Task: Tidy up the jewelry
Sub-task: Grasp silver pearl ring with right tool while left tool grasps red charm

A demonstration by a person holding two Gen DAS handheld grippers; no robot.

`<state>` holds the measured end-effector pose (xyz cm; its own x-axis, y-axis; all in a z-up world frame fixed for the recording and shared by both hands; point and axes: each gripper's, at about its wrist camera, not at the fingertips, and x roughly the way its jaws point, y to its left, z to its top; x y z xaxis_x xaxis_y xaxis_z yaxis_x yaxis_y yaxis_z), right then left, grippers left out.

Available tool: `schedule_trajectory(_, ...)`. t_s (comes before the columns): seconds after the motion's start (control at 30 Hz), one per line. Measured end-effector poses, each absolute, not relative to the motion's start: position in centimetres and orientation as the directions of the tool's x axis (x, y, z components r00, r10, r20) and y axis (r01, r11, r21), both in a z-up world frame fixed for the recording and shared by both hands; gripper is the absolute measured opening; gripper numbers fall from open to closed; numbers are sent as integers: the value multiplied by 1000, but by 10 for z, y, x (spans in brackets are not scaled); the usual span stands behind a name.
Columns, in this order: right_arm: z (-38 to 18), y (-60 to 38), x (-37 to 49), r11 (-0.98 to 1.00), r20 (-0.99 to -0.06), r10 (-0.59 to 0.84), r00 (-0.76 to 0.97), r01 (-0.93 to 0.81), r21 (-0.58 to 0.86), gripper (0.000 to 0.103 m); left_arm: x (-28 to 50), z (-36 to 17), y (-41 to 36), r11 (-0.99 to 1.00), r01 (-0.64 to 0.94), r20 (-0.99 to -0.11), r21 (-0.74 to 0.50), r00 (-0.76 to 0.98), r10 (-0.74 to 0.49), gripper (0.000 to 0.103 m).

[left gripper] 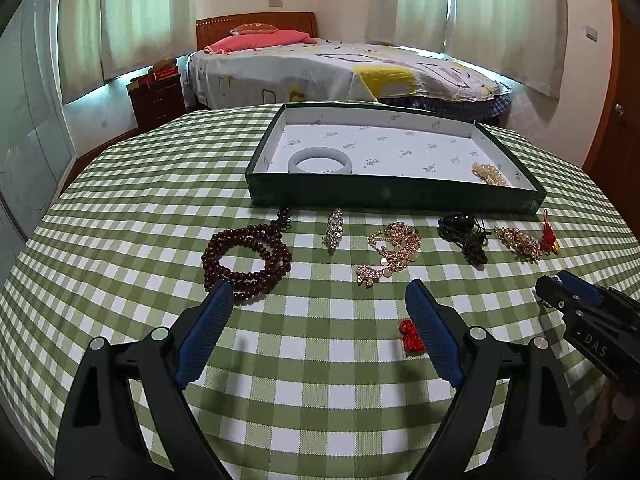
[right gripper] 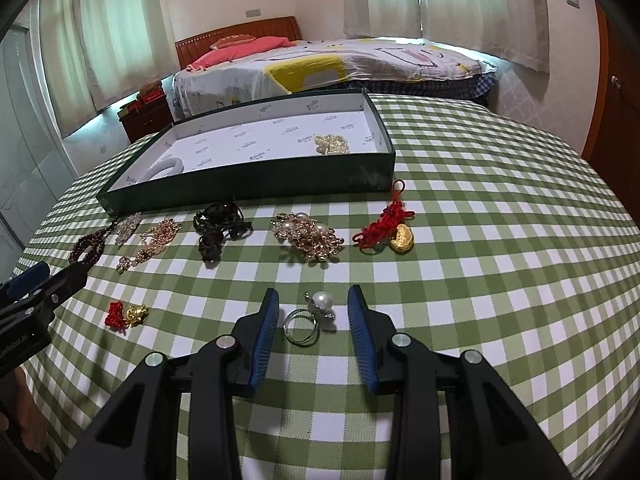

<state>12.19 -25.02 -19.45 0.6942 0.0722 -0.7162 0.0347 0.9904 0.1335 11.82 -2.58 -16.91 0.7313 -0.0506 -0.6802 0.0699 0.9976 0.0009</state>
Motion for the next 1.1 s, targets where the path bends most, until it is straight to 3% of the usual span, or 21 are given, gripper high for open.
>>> schedule_trajectory(0.07, -195, -250, 122, 991, -717, 68, 694, 33, 126, 24, 119, -169, -26, 998, 70, -681, 1, 731, -51, 86)
schedule_trajectory(0.33, -194, -250, 117, 992, -710, 72, 700, 26, 126, 23, 117, -172, -31, 996, 86, -690, -2, 721, -63, 86)
schedule_trajectory(0.4, -193, -251, 115, 992, -705, 70, 706, 26, 123, 16, 116, -173, -33, 996, 92, -693, -6, 717, -70, 86)
schedule_trajectory(0.63, -192, -255, 111, 990, -704, 84, 705, 20, 139, 16, 114, -175, -40, 992, 122, -700, -10, 708, -94, 84)
schedule_trajectory(1.1, -185, -262, 106, 986, -687, 105, 719, 12, 163, 16, 117, -186, -61, 979, 203, -735, -8, 663, -143, 62)
